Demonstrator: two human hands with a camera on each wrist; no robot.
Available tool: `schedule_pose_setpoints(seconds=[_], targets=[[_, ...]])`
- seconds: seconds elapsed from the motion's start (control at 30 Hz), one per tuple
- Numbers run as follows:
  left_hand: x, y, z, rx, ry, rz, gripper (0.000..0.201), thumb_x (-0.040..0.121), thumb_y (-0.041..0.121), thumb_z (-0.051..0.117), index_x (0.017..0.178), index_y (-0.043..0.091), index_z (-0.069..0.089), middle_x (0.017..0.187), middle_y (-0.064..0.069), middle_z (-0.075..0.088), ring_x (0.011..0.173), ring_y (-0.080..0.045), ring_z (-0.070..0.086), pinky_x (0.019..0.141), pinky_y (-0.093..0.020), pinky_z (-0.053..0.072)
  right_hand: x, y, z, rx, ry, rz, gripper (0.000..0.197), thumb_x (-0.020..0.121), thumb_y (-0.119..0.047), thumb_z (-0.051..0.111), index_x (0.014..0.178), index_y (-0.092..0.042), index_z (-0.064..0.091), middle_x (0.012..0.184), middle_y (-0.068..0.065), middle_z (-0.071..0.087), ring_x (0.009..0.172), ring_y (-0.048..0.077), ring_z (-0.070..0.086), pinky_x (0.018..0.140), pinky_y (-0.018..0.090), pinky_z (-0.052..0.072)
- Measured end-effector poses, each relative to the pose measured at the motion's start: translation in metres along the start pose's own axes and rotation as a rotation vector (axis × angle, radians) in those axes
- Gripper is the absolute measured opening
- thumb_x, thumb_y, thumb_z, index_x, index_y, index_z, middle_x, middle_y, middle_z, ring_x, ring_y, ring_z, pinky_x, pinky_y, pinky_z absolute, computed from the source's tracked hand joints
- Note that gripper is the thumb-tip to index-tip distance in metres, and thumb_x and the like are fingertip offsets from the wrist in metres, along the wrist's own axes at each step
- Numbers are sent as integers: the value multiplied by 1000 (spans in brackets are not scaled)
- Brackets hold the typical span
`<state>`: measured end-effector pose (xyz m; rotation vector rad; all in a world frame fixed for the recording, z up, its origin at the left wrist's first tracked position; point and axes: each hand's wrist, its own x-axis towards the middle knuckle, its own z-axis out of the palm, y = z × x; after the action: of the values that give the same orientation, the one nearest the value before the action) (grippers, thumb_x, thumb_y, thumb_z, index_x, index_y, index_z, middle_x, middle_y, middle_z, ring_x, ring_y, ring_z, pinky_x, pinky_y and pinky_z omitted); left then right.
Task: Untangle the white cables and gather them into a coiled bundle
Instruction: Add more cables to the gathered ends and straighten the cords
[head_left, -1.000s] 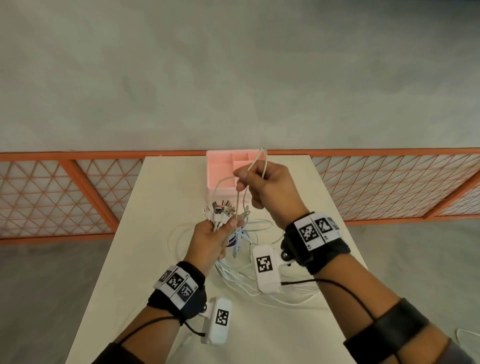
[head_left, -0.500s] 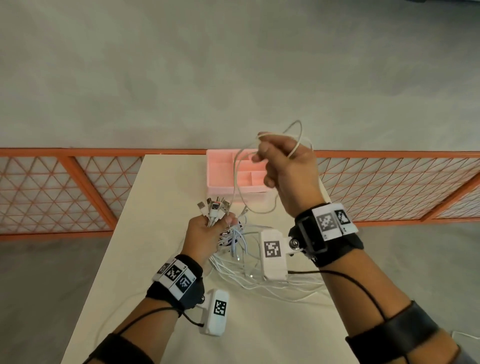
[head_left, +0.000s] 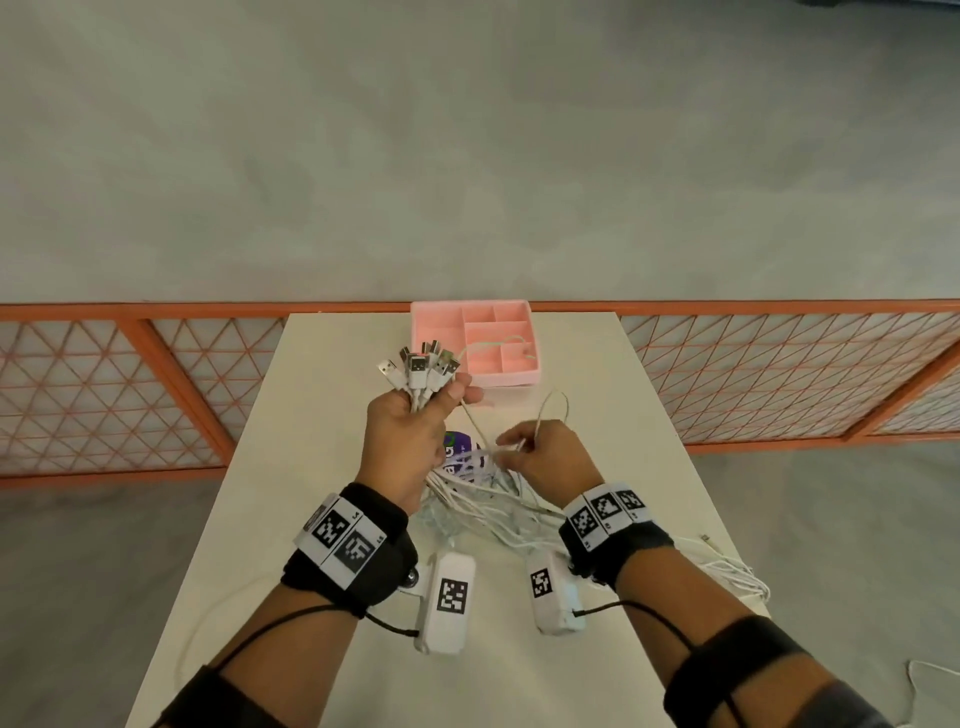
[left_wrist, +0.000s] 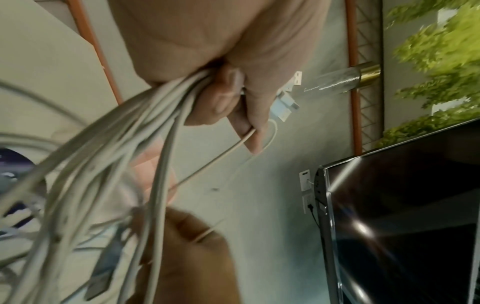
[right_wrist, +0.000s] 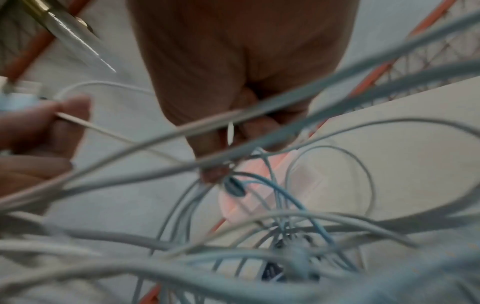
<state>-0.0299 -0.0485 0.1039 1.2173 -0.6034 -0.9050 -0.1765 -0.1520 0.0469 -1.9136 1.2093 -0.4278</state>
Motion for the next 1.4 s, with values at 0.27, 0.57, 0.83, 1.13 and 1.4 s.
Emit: schedule_pose_setpoints(seconds=[0.27, 0.57, 0.83, 1.13, 1.4], targets=[[-1, -6, 4, 12, -1, 7, 18, 94, 24, 66, 103, 10, 72, 101, -5, 78, 42, -10, 24, 44, -22, 21, -6, -28, -20, 119, -178, -15, 26, 82, -21, 76, 107, -23, 72, 80, 4, 73, 47, 3, 56, 45, 24, 45], [1, -18, -1, -27, 2, 38, 22, 94, 26, 64, 109, 15, 76, 94, -21, 69, 40, -9, 25, 42, -23, 19, -4, -60, -12, 340, -177, -148, 15, 91, -10, 64, 78, -7, 70, 70, 9, 70, 49, 17, 49, 45, 28, 41], [1, -38, -13, -72, 34, 80, 27, 93, 36, 65, 109, 18, 77, 80, -10, 34, 53, -21, 12, 50, -35, 15, -5, -75, 0, 542, -192, -32, 18, 102, -17, 49, 93, -2, 54, 56, 4, 49, 44, 17, 33, 43, 25, 31], [4, -55, -11, -42, 20, -5, 43, 87, 31, 70, 88, -11, 62, 51, 0, 34, 39, -11, 20, 43, -20, 21, -5, -102, -13, 696, -185, -127, 19, 100, -19, 54, 92, -3, 55, 54, 6, 44, 46, 20, 42, 45, 28, 30], [11, -74, -20, 297, -4, 84, 14, 92, 4, 66, 96, 11, 78, 90, 4, 78, 88, 1, 71, 76, -8, 47, -6, -142, -43, 886, -156, -305, 18, 102, -13, 49, 88, -3, 51, 50, -5, 28, 43, 12, 21, 43, 21, 26]])
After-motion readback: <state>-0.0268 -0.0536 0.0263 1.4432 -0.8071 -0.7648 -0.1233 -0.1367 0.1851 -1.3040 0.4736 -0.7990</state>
